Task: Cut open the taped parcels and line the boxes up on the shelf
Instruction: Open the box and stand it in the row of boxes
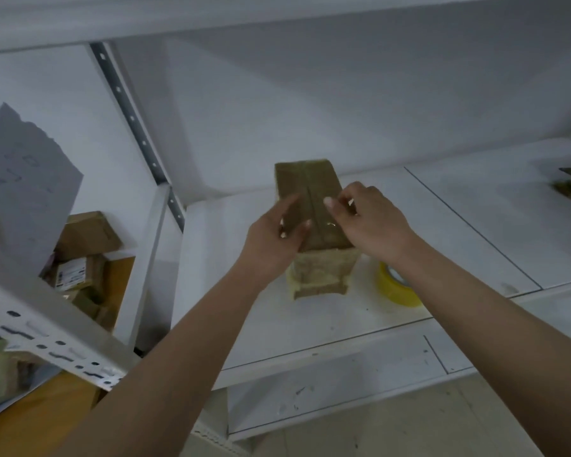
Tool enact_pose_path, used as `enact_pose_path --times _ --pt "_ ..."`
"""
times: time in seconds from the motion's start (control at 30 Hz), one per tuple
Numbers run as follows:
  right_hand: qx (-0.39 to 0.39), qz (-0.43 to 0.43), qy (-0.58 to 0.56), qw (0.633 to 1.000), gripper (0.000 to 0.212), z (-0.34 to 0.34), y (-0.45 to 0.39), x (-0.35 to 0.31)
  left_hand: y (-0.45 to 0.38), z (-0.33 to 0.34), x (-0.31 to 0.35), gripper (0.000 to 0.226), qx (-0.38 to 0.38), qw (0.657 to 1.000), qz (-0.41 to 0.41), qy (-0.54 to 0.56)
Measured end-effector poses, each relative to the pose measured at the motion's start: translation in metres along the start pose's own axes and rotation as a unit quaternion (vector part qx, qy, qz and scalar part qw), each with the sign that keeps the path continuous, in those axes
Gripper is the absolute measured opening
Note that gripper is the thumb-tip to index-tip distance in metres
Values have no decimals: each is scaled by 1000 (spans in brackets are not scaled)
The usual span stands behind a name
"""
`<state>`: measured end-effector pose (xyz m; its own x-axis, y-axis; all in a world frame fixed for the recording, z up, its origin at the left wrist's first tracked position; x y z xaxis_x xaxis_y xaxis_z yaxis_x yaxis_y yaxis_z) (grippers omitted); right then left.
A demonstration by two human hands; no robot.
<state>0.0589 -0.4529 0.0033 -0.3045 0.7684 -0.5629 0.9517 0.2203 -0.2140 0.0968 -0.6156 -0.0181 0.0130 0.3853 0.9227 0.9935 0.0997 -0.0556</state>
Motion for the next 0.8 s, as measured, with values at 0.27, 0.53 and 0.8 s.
enact_pose_path --times 0.27,0.53,0.8 --pt "-19 -12 -89 996 19 29 34 34 8 2 -32 29 -39 999 -36 3" --pt "35 -103 -49 993 38 25 63 28 33 -5 -28 21 -18 995 91 -49" --pt "61 -169 -90 980 22 37 71 30 40 0 -43 23 1 990 133 -36"
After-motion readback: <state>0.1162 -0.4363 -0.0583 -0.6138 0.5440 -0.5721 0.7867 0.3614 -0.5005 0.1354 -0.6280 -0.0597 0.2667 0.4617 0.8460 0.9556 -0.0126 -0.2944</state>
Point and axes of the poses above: each hand's wrist, its own y-axis away from the middle knuckle, its own z-axis out of the palm, x = y × z, the point moved 4 cm from there along -y, towards the middle knuckle, and after that the axes turned 5 degrees about -z, right-handed, at the moved point
